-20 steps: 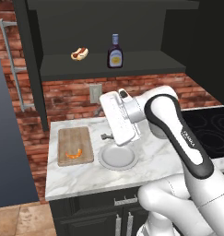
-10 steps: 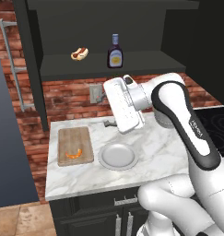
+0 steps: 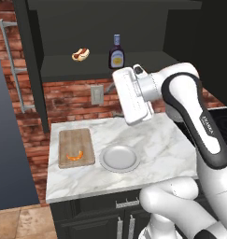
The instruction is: Pick the shrimp from the plate and place it on the cutting board. Then pick the condiment bottle from the cabinet and place it next to the cutting board.
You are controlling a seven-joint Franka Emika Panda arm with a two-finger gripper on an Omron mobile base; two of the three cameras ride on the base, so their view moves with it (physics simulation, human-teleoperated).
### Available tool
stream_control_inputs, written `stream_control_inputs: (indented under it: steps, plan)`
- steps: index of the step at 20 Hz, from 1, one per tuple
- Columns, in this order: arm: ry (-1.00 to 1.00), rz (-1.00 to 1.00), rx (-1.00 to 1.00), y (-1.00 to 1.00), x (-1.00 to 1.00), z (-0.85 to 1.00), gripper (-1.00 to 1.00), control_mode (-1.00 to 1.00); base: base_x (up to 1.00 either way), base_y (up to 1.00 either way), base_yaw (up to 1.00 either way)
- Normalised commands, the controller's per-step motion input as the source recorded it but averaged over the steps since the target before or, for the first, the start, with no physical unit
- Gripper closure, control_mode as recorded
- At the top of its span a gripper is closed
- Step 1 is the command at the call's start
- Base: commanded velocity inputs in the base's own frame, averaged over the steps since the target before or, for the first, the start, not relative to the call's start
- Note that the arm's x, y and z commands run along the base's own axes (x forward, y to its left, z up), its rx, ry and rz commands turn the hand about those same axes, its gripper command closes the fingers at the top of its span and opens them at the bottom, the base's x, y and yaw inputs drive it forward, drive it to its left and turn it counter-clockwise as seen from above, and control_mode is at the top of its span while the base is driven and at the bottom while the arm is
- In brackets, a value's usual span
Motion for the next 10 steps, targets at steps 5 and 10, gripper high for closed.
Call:
stream_control_inputs:
  steps: [5,10]
  plan:
    - [0.03,-0.13,0.01,-0.27,0.01,0.11,-1.0,-1.0,0.0,0.0,0.0]
    - [0.03,-0.1,0.08,-0.13,0.15,0.03,-1.0,-1.0,0.0,0.0,0.0]
